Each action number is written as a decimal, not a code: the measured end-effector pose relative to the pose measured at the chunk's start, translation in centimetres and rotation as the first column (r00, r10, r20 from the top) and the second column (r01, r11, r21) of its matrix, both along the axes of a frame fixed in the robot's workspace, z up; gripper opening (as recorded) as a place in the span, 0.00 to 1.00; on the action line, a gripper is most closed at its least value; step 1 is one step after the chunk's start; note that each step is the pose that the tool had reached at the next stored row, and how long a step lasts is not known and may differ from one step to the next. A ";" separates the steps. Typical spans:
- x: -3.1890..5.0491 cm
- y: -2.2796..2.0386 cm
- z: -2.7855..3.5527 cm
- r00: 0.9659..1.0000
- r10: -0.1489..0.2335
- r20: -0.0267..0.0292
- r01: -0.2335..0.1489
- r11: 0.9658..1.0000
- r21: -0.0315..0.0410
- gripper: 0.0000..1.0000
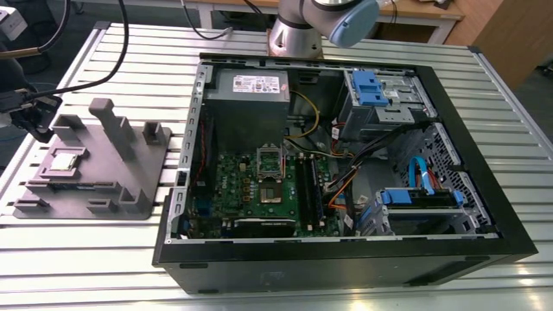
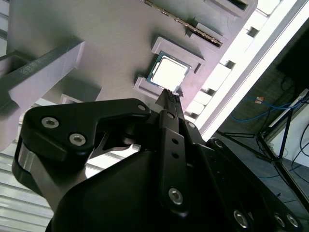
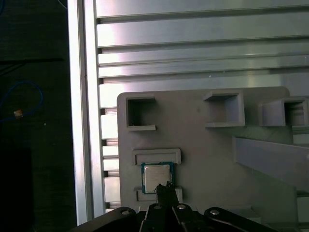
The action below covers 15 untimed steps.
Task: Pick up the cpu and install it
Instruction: 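Pick up the cpu and move it towards the insertion slot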
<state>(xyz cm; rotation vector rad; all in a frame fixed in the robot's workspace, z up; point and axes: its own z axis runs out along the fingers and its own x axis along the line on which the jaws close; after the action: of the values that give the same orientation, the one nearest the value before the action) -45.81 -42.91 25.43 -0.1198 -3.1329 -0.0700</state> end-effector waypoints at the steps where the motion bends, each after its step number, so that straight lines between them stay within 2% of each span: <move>1: 0.00 -0.01 -0.02 1.000 0.000 0.000 0.000 1.000 0.000 0.11; 3: -0.04 -0.17 -0.61 1.000 0.000 0.000 0.000 1.000 0.000 0.11; 15: -0.03 -0.18 -0.80 1.000 0.000 0.000 0.000 1.000 0.000 0.11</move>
<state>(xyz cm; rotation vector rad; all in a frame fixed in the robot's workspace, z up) -45.84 -43.08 24.63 -0.1198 -3.1329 -0.0700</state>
